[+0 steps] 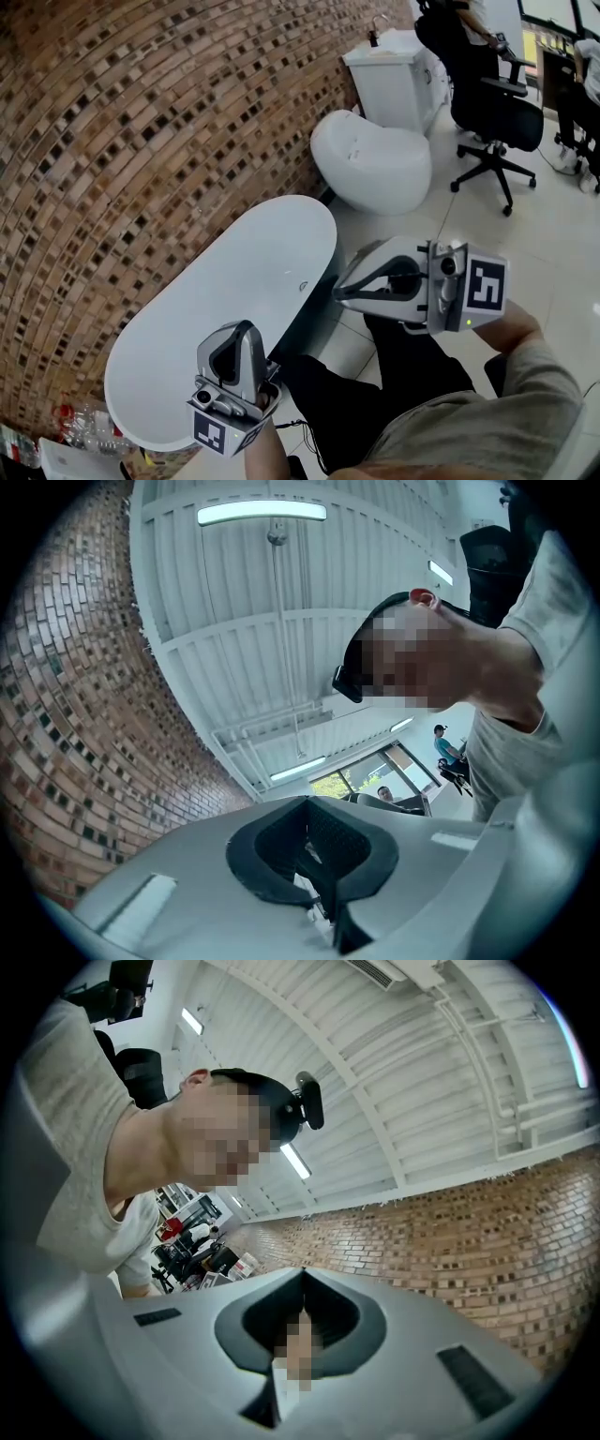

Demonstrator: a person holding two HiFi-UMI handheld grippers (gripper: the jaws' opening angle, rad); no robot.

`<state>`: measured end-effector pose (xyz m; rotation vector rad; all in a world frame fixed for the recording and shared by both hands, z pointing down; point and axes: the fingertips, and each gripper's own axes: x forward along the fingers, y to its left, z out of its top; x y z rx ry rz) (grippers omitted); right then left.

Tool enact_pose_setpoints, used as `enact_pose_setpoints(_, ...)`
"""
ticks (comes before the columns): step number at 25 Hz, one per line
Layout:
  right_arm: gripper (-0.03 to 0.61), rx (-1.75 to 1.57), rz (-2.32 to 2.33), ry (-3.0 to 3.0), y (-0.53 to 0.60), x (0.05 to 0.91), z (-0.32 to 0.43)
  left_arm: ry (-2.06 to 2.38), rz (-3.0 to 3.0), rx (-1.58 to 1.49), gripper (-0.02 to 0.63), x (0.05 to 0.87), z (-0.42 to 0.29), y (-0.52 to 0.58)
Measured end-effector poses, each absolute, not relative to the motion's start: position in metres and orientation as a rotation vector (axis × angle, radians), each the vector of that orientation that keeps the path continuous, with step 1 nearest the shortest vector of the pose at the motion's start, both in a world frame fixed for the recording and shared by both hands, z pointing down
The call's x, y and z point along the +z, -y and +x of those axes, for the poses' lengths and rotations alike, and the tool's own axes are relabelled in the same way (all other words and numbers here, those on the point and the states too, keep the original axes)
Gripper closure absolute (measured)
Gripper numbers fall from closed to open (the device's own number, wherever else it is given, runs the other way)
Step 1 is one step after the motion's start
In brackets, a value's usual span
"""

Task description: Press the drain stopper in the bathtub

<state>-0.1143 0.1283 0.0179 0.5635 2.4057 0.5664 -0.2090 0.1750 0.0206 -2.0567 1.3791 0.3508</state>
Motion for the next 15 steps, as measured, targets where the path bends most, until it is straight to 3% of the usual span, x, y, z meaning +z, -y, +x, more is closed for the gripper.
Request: enact_pose_setpoints(15,0.578,0.627,0.543,-2.415,-0.140,0.024,-0.103,-1.338,-2.044,0.333,0.623,0.017,-0.187,-0.189)
